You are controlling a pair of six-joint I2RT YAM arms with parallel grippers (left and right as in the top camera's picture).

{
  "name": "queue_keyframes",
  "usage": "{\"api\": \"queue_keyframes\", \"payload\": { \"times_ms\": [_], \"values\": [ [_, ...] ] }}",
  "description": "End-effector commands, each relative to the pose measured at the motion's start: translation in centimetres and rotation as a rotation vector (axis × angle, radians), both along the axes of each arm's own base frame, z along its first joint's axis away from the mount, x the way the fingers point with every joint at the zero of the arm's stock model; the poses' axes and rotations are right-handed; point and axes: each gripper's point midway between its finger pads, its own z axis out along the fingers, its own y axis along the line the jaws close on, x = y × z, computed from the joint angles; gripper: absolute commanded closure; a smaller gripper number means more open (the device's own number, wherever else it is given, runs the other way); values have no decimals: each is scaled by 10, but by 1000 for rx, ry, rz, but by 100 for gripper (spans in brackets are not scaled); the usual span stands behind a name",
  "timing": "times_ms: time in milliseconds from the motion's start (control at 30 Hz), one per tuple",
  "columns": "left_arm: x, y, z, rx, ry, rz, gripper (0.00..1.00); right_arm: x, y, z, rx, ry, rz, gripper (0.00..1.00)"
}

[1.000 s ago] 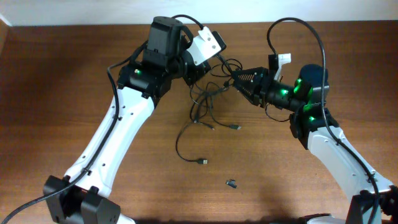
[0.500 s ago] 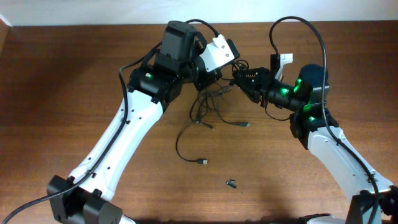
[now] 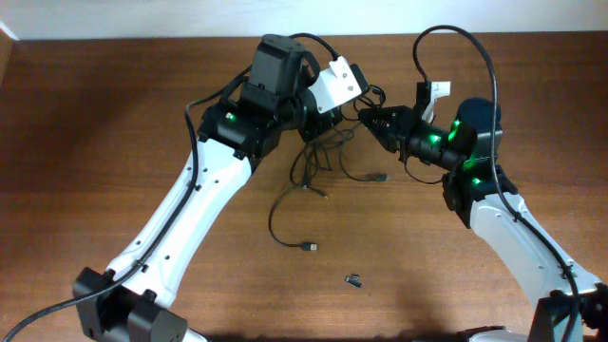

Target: Untangle cables

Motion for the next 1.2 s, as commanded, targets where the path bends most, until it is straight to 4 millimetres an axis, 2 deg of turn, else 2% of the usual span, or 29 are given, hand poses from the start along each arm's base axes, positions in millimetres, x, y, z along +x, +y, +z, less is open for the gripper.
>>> {"api": "queue_keyframes", "payload": {
  "times_ms": [0,200,367,467,533,667,767,967,1000,1033,1067,1133,1167],
  "values": [
    [-2,-6,17,-33,-28,-17,100,-13,9,8,-62,-165,114,96],
    [11,0,25,-100,-6,117,100,-49,30,24,-125,-522,367,96],
    [35,35,23,-153,37,451,100,-69,44,28,-171,-756,479,96],
    [44,55,24,-178,34,617,100,-76,47,28,-171,-807,515,96],
    [51,79,25,-198,14,790,100,-78,47,28,-165,-811,527,96],
    [55,112,29,-233,-30,1021,100,-82,47,29,-155,-815,546,96],
    [55,123,29,-253,-38,1096,100,-87,47,30,-152,-858,575,96],
    [56,126,29,-259,-37,1105,100,-88,47,28,-156,-871,580,96],
    [56,126,30,-260,-37,1105,100,-85,46,27,-157,-836,567,87],
    [56,126,30,-261,-38,1105,100,-78,46,22,-162,-756,532,72],
    [56,126,30,-262,-39,1105,100,-73,45,17,-166,-688,502,46],
    [57,124,30,-270,-35,1095,100,-65,42,3,-187,-568,452,4],
    [57,123,30,-271,-31,1089,100,-62,41,-1,-197,-541,437,1]
  ]
}}
